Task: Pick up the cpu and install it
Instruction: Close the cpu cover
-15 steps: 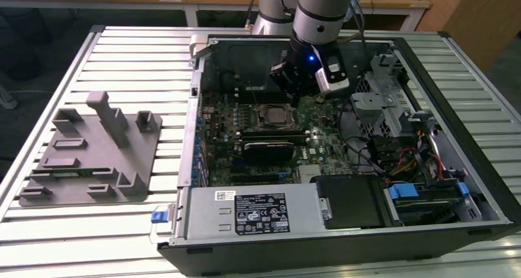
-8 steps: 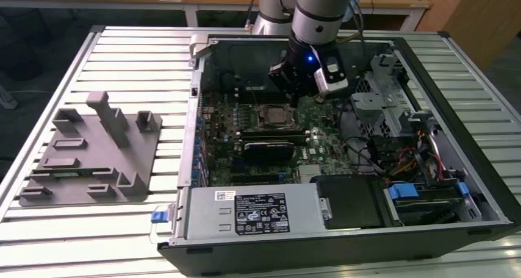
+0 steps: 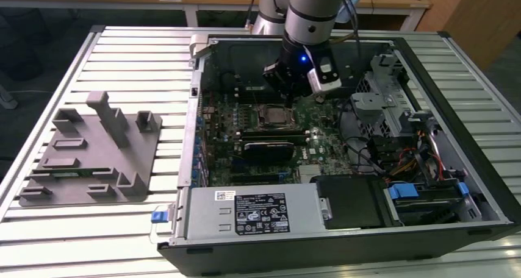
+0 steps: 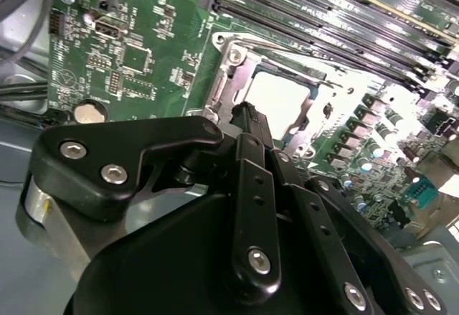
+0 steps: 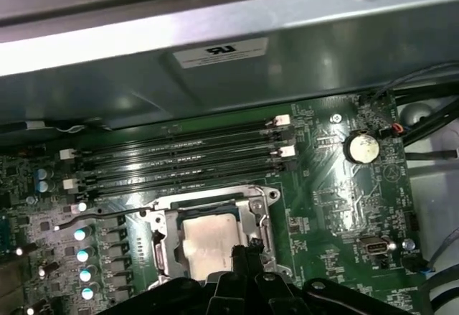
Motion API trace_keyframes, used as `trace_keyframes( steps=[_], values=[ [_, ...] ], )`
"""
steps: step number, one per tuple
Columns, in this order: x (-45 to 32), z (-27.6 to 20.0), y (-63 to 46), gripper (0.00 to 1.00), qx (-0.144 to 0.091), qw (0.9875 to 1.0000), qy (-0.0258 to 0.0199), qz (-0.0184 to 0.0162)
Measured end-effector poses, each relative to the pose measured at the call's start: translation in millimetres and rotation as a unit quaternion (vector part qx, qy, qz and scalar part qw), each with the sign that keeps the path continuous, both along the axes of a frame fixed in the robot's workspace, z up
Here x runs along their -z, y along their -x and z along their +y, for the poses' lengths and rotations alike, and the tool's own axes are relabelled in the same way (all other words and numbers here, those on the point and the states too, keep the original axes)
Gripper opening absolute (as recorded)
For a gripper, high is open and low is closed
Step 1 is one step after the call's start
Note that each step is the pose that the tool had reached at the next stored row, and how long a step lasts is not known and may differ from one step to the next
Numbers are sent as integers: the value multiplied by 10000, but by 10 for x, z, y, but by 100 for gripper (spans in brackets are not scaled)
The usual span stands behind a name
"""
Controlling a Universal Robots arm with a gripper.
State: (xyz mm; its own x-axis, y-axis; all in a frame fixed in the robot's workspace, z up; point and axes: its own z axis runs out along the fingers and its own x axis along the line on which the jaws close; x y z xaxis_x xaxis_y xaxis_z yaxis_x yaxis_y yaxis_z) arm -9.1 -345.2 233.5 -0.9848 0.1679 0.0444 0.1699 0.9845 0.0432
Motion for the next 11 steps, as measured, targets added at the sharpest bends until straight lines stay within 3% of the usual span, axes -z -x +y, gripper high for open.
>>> trace_keyframes(
  steps=[11],
  values=[
    [1,0,74,11,-1,10000,0,-4]
  ],
)
